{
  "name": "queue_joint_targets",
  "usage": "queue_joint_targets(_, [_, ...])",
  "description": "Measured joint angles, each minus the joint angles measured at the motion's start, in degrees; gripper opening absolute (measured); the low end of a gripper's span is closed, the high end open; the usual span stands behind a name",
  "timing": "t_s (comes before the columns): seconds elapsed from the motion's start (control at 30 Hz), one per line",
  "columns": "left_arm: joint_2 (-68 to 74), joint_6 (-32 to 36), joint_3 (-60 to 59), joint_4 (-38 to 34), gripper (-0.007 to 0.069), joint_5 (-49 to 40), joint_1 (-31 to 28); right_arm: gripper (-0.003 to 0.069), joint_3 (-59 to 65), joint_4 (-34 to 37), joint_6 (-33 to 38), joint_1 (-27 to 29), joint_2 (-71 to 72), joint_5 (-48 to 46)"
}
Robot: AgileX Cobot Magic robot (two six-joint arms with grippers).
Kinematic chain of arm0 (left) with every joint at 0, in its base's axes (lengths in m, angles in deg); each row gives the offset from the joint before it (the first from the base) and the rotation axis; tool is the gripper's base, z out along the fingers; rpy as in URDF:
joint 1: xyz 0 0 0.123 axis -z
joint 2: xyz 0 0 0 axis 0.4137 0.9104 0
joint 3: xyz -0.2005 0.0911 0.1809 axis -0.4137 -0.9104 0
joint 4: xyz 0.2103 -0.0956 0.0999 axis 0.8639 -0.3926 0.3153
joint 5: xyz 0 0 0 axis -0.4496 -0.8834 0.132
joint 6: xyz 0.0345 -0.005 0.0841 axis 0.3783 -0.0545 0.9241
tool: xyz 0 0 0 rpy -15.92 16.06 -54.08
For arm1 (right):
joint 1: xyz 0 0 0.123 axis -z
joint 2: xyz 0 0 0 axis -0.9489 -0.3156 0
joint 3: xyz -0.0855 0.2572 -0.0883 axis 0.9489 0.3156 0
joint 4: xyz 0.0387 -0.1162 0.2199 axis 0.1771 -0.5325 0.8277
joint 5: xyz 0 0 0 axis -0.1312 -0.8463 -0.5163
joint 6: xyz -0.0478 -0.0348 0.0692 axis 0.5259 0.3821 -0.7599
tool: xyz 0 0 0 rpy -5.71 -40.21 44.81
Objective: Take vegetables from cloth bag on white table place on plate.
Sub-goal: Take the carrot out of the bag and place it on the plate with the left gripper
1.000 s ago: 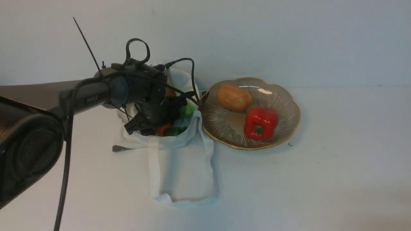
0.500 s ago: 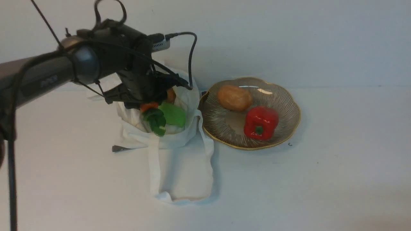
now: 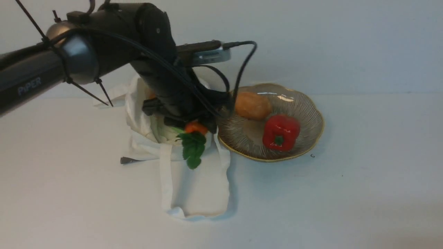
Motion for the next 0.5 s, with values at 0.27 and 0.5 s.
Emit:
queue_joint_targets(0.27, [1.7, -1.0, 0.0, -0.4, 0.0309, 19.0, 2.1, -0.0015, 0.0, 0.0, 0.0, 0.0, 0.0, 0.0])
queue_joint_targets(0.5, [8.5, -1.4, 0.0, -0.7, 0.0313, 27.5, 2.6, -0.0015, 0.0, 0.0, 0.0, 0.0, 0.0, 0.0])
